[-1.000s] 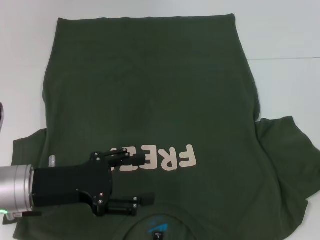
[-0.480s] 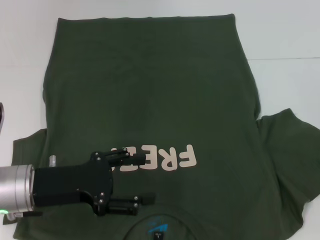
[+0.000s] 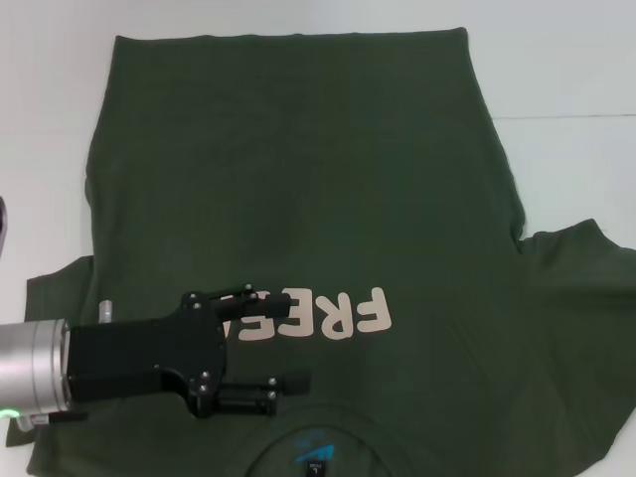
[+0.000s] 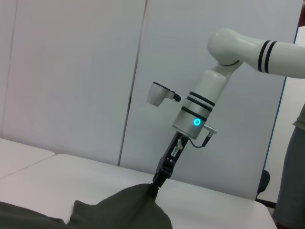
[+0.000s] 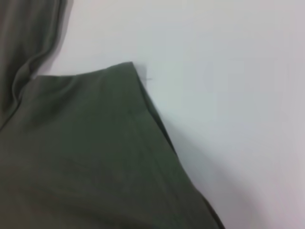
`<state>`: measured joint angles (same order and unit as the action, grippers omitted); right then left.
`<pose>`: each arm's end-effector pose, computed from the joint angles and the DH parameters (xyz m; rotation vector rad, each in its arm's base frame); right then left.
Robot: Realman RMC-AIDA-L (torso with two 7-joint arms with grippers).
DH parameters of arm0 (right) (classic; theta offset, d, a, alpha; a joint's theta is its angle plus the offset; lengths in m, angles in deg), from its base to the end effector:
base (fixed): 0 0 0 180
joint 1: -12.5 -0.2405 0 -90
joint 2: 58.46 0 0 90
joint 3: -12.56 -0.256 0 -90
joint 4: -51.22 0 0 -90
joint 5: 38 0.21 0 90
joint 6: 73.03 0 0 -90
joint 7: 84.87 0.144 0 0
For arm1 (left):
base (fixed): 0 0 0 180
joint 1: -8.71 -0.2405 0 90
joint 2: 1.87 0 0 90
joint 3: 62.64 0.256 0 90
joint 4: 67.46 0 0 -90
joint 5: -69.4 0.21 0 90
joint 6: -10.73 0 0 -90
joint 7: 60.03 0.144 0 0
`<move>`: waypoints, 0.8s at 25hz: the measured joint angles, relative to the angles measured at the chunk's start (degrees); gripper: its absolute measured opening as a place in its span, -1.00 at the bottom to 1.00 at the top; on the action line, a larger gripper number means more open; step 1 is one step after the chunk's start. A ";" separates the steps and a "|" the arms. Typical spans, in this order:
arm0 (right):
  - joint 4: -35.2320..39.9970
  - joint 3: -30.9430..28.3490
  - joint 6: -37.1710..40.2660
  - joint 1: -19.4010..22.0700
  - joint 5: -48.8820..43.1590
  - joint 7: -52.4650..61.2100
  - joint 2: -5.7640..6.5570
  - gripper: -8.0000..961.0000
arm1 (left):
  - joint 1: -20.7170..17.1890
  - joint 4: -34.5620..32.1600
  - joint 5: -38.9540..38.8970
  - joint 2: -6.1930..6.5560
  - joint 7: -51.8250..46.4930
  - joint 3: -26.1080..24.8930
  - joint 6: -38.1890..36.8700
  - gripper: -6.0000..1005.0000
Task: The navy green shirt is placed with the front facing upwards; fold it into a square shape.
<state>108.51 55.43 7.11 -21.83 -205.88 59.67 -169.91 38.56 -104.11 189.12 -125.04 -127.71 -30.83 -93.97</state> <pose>0.3456 0.3634 0.1225 -1.9102 1.4810 -0.4372 -0.2422 0.2868 -0.0174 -2.8701 -0.3831 -0.9627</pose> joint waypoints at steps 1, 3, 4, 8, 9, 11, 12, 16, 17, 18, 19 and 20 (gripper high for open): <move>0.02 0.00 -0.40 -0.02 0.02 -0.07 -0.03 -0.98 | 0.03 0.00 -0.02 -0.02 -0.03 0.00 0.03 0.74; 0.21 0.00 -0.87 -0.24 0.21 -0.32 -0.05 -0.98 | 0.07 0.00 -0.06 -0.07 -0.08 0.00 0.07 0.74; 0.55 0.00 -0.69 -0.41 0.60 -0.70 -0.15 -0.98 | 0.07 0.00 -0.08 -0.09 -0.11 0.00 0.09 0.74; 4.27 0.27 1.78 -1.12 2.99 -2.49 -1.64 -0.98 | 0.07 0.00 -0.11 -0.37 -0.23 0.00 0.11 0.74; 5.71 0.37 2.78 -1.33 4.14 -2.96 -2.21 -0.98 | 0.06 0.00 -0.11 -0.42 -0.23 0.01 0.11 0.74; 8.55 0.43 5.23 -1.75 7.30 -4.13 -3.20 -0.98 | 0.00 0.00 -0.11 -0.47 -0.24 0.01 0.11 0.74; 9.42 0.45 6.74 -2.07 9.64 -4.87 -3.62 -0.98 | 0.00 0.00 -0.11 -0.47 -0.24 0.01 0.11 0.74; 10.14 0.55 11.44 -3.69 18.06 -7.81 -5.15 -0.98 | 0.01 0.00 -0.51 -0.49 -0.25 0.01 0.11 0.74; 9.96 0.57 12.09 -3.97 19.79 -8.80 -5.67 -0.98 | -0.04 0.00 -0.71 -0.49 -0.26 0.01 0.12 0.74; 9.84 0.58 12.57 -4.13 21.24 -9.70 -6.11 -0.98 | -0.10 0.00 -0.97 -0.49 -0.26 0.00 0.11 0.74; 9.75 0.62 13.03 -4.20 22.81 -10.84 -6.73 -0.98 | -0.17 0.00 -1.10 -0.49 -0.26 0.01 0.12 0.74; 9.74 0.65 13.32 -4.23 24.11 -12.09 -7.23 -0.98 | -0.23 0.00 -1.23 -0.49 -0.26 0.01 0.12 0.74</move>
<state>118.25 56.08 20.43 -26.06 -181.77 47.58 -177.14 38.33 -104.11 187.90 -125.53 -127.97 -30.83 -93.85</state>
